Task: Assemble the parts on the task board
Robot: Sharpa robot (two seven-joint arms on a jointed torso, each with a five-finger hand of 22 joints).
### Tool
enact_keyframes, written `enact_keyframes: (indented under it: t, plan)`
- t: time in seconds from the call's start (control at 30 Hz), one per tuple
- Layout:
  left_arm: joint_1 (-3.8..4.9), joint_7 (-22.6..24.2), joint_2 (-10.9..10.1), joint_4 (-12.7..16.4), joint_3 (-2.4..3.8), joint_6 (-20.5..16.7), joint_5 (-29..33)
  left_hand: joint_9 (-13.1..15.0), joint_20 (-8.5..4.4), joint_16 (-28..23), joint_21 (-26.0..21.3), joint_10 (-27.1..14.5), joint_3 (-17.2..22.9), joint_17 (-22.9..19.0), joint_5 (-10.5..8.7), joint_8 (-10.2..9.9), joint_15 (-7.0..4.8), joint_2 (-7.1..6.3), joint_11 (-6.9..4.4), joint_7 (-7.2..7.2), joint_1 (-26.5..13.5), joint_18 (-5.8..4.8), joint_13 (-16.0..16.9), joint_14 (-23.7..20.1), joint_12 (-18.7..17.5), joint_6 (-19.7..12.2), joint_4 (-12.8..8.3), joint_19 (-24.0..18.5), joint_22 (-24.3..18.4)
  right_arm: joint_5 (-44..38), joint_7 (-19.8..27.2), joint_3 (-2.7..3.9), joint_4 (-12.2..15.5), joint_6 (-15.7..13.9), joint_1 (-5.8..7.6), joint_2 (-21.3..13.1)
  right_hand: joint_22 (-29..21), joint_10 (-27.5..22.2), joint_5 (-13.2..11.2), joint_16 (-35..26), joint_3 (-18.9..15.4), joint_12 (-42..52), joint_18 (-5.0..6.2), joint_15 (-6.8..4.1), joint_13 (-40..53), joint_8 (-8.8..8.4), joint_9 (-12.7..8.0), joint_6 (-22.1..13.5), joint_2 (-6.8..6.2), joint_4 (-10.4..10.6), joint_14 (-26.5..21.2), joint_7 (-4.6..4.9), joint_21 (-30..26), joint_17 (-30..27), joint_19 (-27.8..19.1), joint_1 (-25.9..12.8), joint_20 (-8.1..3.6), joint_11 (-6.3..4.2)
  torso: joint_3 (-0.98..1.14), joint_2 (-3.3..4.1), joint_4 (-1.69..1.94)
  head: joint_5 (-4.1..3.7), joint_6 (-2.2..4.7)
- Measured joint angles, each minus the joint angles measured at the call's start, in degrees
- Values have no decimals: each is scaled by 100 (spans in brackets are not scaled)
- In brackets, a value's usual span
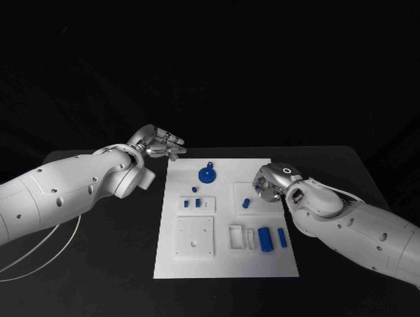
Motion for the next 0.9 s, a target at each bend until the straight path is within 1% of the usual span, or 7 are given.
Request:
enact_keyframes:
  t: [0.27, 0.33, 0.47, 0.57, 0.7, 0.83, 0.9]
  plan:
    - [0, -17, 3, -41, 0, 28, 6, 0, 0, 0, 0, 0, 0, 0, 0, 0, 0, 0, 0, 0, 0, 0, 0, 0, 0, 0, 0, 0, 0, -63, -99, -5, 71, -2, -10, -27, 115, 18, -16, 15, 20, 23, -14, 0, 27, 0, 20, 19, 46, -11, 0, -20, 53, 11, 0, -12, -1, -4, 2, 0, 0, 13, -17]
    - [0, -20, 4, -57, 0, 33, 8, 0, 0, 0, 0, 0, 0, 0, 0, 0, 0, 0, 0, 0, 0, 0, 0, 0, 0, 0, 0, 0, 2, -62, -116, 23, 112, -3, -24, -43, 135, 38, -17, 15, 20, 23, -16, 0, 27, 0, 19, 30, 51, -11, 0, -11, 67, 11, 0, -6, -1, -24, 2, 1, -1, 19, -13]
    - [1, -21, 14, -108, 0, 32, 31, 0, 0, 0, 0, -40, -9, 20, -91, 0, 0, 16, 1, 26, -16, 0, 0, 0, 0, -52, 9, 0, 8, -34, -136, 155, 236, -5, -33, -73, 190, 40, -17, 15, 19, 23, -20, -20, 27, 0, 17, 36, 51, -11, 21, -8, 167, 11, -1, -6, -1, -24, 3, 0, -4, 24, 14]
    - [1, -21, 24, -139, 0, 29, 51, 0, 0, 0, 0, -61, -23, 30, -95, 0, 0, 21, 20, 20, -21, 0, 0, 0, 0, -63, 23, 0, -45, 24, -136, 263, 317, -6, -24, -93, 207, 40, -21, 15, 19, 23, -22, -20, 20, -1, 17, 36, 51, -11, 20, -8, 167, 11, -1, -6, 0, -25, 6, -2, -4, 22, 43]
    - [1, -20, 33, -181, 0, 28, 83, 0, 11, 0, 0, -61, -54, 41, -95, 0, 0, 21, 20, 20, -21, 0, 0, 0, 0, -63, 55, 11, -128, 181, -117, 439, 462, 4, 3, -159, 237, 40, -21, 15, -30, 23, -23, -20, 15, -3, 17, 36, 60, -28, 21, -7, 167, 17, -1, -15, 0, -25, 3, -8, -6, 28, 64]
    - [1, -18, 40, -202, 0, 28, 106, 0, 21, 0, 1, -61, -56, 42, -95, 0, 0, 21, 20, 20, -21, 0, 0, 0, 0, -63, 56, 21, -180, 359, -92, 554, 598, 30, 21, -222, 254, 39, -21, 15, -40, 23, -24, -20, 11, -5, 12, 34, 90, -19, 21, -7, 167, 17, -1, -14, 0, -24, 1, -7, -7, 43, 70]
    - [1, -18, 40, -206, 0, 28, 116, 0, 21, 0, 0, -61, -56, 42, -95, 0, 0, 21, 20, 20, -21, 0, 0, 0, 0, -63, 56, 21, -180, 439, -78, 584, 682, 51, 21, -255, 264, 39, -21, 15, -41, 23, -25, -20, 8, -6, 12, 34, 99, -19, 20, -7, 167, 17, -1, -7, 0, -24, 1, -6, -7, 53, 71]
